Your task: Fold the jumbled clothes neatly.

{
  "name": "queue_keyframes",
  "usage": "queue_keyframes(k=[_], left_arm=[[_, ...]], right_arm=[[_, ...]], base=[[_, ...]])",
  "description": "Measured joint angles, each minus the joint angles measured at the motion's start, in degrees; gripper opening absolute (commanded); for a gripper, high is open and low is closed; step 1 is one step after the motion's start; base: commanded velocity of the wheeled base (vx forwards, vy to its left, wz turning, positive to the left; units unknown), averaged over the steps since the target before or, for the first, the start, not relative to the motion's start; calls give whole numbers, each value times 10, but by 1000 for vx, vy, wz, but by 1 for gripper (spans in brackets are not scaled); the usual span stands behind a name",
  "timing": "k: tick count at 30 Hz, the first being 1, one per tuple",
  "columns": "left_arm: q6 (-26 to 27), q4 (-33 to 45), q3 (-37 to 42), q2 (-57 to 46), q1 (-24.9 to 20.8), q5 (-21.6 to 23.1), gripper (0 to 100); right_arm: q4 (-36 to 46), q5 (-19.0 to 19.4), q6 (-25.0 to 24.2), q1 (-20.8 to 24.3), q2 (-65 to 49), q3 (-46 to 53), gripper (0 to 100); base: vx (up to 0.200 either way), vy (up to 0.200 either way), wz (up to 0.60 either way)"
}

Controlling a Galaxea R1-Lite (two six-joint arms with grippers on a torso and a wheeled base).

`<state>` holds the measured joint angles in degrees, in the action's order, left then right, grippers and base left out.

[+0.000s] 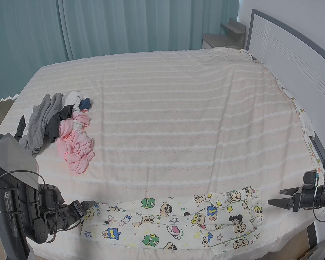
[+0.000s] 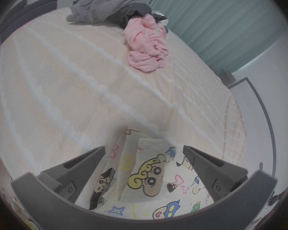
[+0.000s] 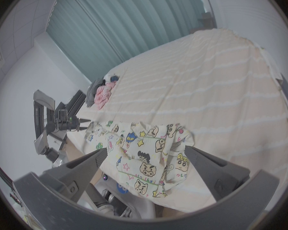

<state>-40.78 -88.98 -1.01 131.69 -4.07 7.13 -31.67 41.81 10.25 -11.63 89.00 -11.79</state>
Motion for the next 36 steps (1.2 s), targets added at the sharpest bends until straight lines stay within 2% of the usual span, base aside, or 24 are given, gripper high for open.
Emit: queue_keyframes(k=[7, 10, 20, 28, 36], left_arm=[[-21, 0, 0, 18, 12, 15, 100], [-49, 0, 0, 19, 13, 18, 100], [-115, 0, 0, -10, 17, 94, 100], [-121, 0, 0, -22, 21, 97, 100], [-117, 0, -10, -25, 24, 75, 100]], right_arm=[[1, -28, -69, -25, -90, 7, 100], [1, -31, -85, -35, -111, 9, 100], [0, -30, -90, -44, -133, 17, 100], [0, -30, -89, -47, -137, 18, 100], [0, -29, -89, -48, -138, 18, 100]], base=[[0, 0, 0], [0, 0, 0], [0, 0, 0], [0, 0, 0], [0, 0, 0]])
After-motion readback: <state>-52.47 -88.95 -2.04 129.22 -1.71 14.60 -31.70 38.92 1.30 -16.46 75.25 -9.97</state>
